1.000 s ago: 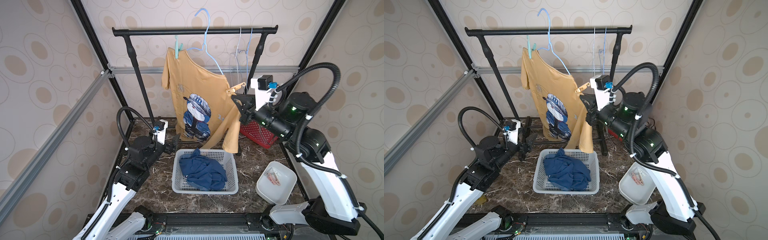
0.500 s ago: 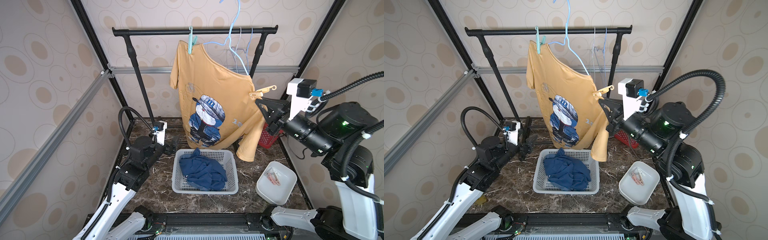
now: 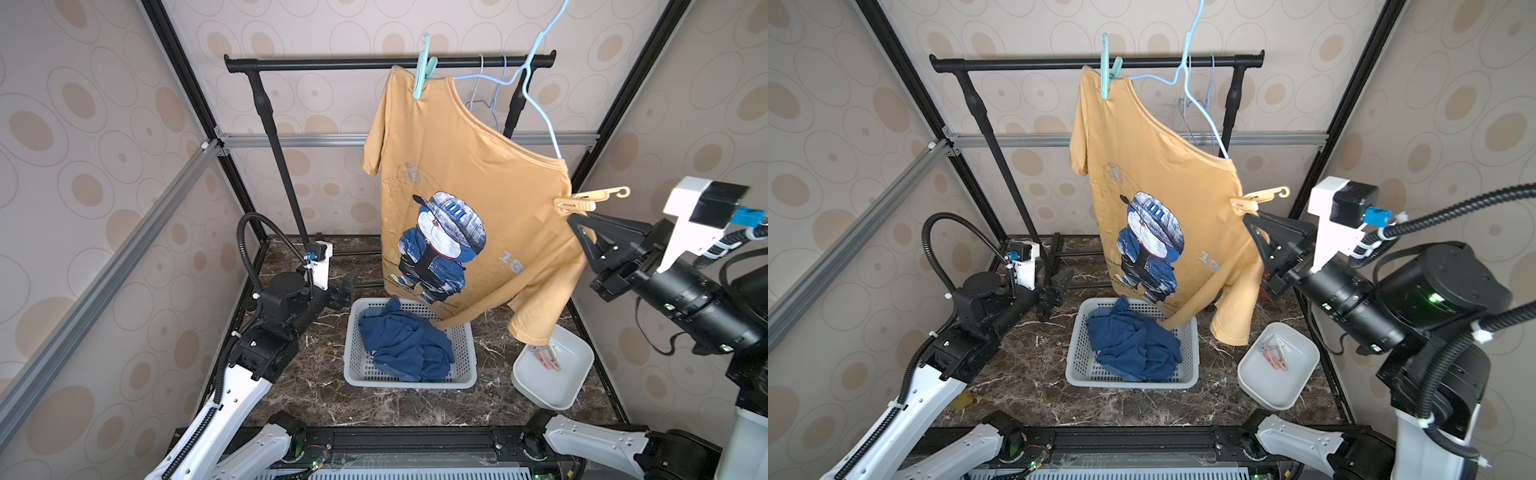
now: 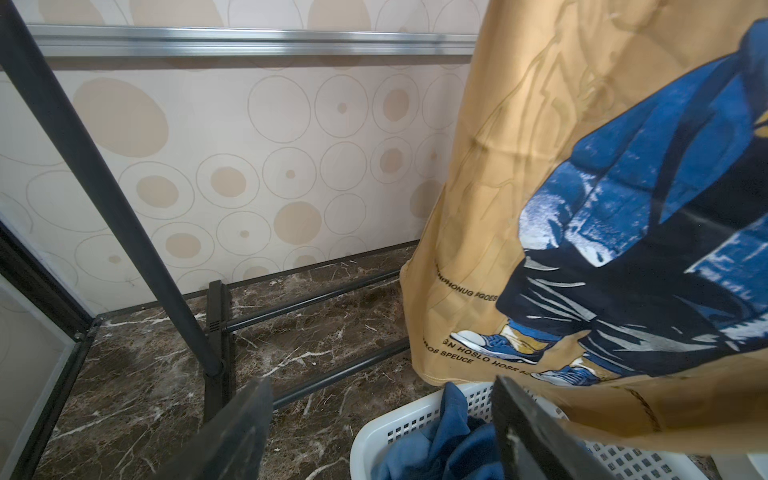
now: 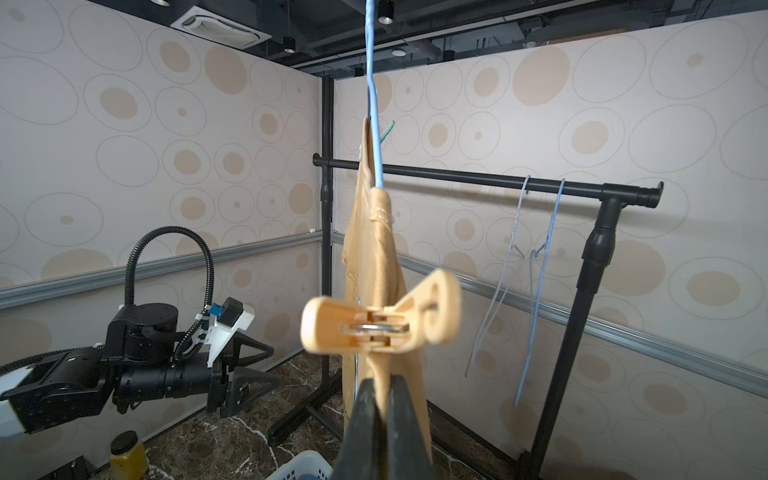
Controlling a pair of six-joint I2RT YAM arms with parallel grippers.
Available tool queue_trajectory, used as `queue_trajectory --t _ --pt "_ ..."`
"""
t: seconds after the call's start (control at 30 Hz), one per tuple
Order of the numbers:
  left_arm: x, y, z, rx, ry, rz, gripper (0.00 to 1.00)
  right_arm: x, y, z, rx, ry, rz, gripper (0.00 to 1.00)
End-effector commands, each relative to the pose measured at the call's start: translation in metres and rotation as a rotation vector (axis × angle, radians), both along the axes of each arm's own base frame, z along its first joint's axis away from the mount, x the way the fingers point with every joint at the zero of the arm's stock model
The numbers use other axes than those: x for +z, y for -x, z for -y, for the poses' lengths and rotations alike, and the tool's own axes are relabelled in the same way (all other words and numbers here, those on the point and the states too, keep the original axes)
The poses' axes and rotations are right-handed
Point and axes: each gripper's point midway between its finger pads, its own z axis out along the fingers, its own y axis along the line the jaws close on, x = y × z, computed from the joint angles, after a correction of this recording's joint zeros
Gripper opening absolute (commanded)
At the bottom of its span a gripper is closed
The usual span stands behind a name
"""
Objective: Remove the clothespins securing t-shirts to the hanger
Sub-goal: Pick up the hanger from the clothes rail.
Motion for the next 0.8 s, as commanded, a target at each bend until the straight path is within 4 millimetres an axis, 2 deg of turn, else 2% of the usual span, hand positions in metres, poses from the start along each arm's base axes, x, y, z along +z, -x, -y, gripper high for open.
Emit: queue_trajectory --t 0.0,0.13,0.23,0.43,0.67,0.77 --pt "0.017 0.000 -0.004 0.021 0.044 0.016 0.83 0.031 0.031 0.022 0.015 -0.088 0.098 0.00" --pt "0.021 0.001 -0.005 0.023 0.042 0.025 0.83 0.030 0.038 0.026 0.028 -0.087 0.099 0.00" --pt "0.028 0.003 -0.008 0.033 0.044 0.038 0.83 0.019 0.033 0.019 0.040 -0.060 0.070 0.00" --pt "0.036 0.005 -0.005 0.024 0.069 0.023 0.83 -0.031 0.008 -0.018 0.117 -0.005 -0.055 0.00" --pt "0.045 0.007 -0.005 0.030 0.119 -0.004 0.83 -0.074 -0.017 -0.045 0.150 0.022 -0.157 0.00" --pt "0.054 0.008 -0.001 0.015 0.163 -0.016 0.84 -0.100 -0.029 -0.056 0.156 0.039 -0.200 0.00"
